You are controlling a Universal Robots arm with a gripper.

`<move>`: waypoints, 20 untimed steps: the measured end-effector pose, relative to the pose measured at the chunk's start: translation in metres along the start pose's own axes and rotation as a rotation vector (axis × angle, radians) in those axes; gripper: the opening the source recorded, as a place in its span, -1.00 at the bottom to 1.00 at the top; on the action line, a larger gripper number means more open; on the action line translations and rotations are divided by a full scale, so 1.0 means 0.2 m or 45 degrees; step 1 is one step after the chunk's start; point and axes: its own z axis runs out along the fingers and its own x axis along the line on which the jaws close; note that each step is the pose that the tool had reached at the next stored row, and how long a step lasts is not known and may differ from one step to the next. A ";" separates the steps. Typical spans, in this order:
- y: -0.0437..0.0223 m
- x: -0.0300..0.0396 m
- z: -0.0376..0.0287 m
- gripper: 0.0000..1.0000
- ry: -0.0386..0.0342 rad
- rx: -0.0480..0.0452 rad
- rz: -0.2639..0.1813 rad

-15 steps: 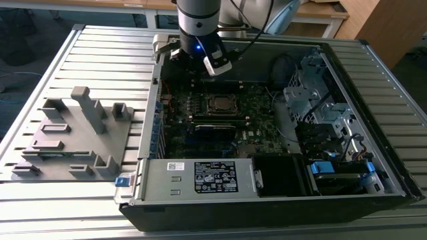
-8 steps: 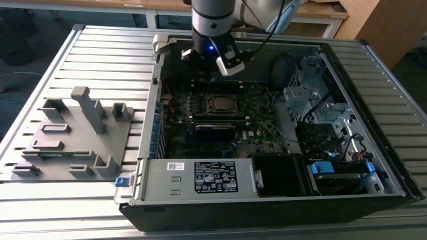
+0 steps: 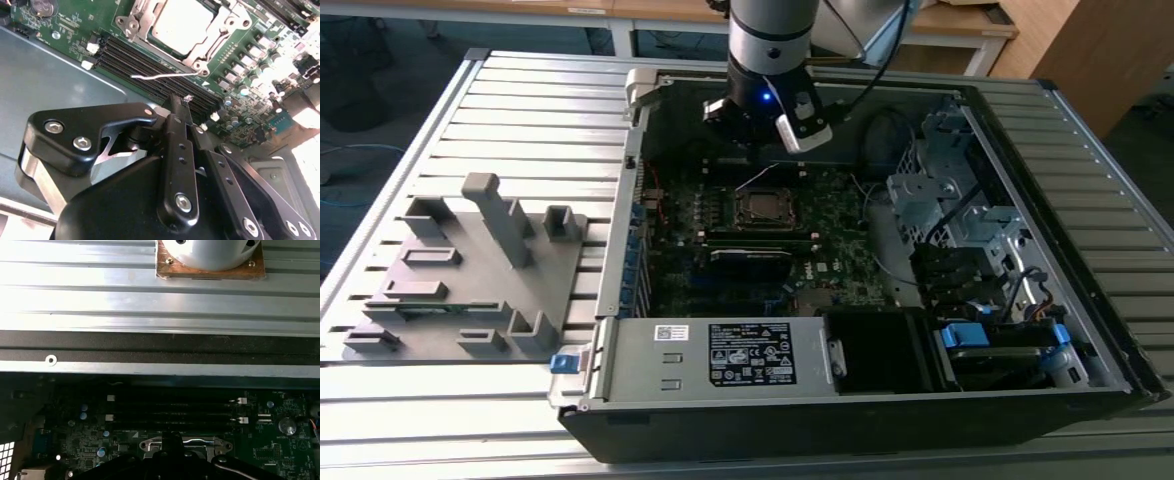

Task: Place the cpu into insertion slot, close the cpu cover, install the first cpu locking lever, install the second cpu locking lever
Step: 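Install the first cpu locking lever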

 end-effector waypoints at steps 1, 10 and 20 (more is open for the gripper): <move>0.000 0.000 0.000 -0.80 0.0000 0.000 0.000; -0.002 0.000 0.006 -0.80 0.0003 0.007 0.000; -0.003 0.000 0.015 -0.80 0.0001 0.006 0.000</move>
